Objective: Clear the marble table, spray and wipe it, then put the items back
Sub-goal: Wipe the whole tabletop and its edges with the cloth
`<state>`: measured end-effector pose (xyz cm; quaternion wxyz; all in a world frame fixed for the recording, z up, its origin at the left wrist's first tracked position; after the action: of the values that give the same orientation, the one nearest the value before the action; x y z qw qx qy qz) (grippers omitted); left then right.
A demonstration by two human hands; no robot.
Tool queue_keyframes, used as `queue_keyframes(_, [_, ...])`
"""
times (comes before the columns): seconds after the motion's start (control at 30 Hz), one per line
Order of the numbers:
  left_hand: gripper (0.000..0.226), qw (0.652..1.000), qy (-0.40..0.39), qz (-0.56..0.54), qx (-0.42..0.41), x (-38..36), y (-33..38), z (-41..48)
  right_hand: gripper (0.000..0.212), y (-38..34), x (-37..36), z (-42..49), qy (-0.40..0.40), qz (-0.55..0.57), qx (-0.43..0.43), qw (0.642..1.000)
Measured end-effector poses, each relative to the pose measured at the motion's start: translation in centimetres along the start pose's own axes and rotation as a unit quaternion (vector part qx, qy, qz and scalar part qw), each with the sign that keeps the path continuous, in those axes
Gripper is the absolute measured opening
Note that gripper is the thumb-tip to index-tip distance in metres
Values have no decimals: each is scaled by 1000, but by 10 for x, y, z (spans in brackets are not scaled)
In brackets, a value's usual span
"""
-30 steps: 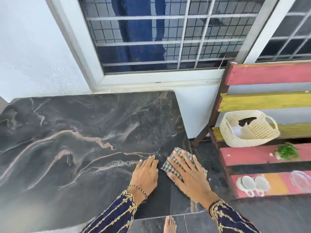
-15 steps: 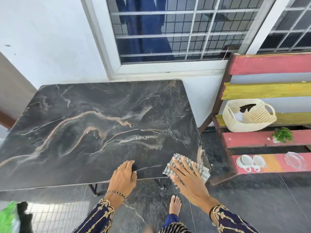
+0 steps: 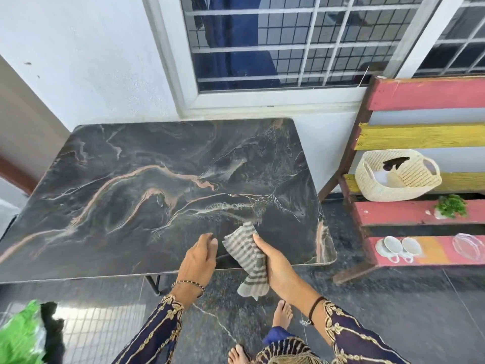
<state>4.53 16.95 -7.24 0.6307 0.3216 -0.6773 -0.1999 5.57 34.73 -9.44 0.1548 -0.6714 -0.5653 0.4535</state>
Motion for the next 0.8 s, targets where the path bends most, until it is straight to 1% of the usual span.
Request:
queue_keyframes(0.07, [35,995,-65,-74,31,-9,21,5,48,-14,4,-7,1,84,-18,996])
queue_keyframes(0.13, [36,978,-133,-153,55,-25,40,12,54,-30,17,-14,5,147,-19,989])
queue_keyframes(0.2, [47,971,-154,-176,56,-41,60,24,57,-46,36,-17,22,188,-5,982])
queue_keyframes(0.23, [46,971,-151,-178,52,-48,70,29,55,-53,46,-17,39,195,6,980])
queue_keyframes(0.27, [39,972,-144,-178,47,-57,84,37,50,-62,61,-15,55,195,21,979])
queue_keyframes(0.33, [27,970,-131,-198,44,-77,113,50,40,-80,93,-11,89,181,43,979])
queue_keyframes(0.43, [28,977,-100,-184,28,-112,155,73,22,-104,150,1,121,157,49,979])
queue_keyframes(0.5, [22,975,-99,-194,35,-146,184,90,8,-119,200,11,162,109,36,980])
queue_keyframes(0.53, [20,974,-100,-200,42,-163,198,97,9,-126,224,16,183,70,33,980])
queue_keyframes(0.6, [20,973,-96,-202,51,-204,230,111,26,-139,282,30,225,-7,22,974])
queue_keyframes(0.63, [21,973,-95,-202,55,-225,243,117,31,-144,310,37,244,-33,18,969])
queue_keyframes(0.67, [21,973,-97,-199,59,-251,262,125,28,-152,345,44,262,-45,24,964])
queue_keyframes(0.73, [21,974,-112,-184,66,-291,290,135,23,-167,393,48,290,-60,31,954])
queue_keyframes(0.8, [19,970,-146,-180,77,-342,318,148,16,-188,441,46,302,-61,39,950])
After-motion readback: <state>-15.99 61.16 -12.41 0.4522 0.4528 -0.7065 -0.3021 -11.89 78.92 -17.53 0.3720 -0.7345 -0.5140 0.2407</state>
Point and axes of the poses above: each hand's wrist, its own z-axis towards the middle knuckle, its own x-axis out of the back of the hand, y = z × x, the point moved 5 cm from there along z, towards the middle knuckle, and after that the axes turned 3 degrees about y, right-handed, at the moved point
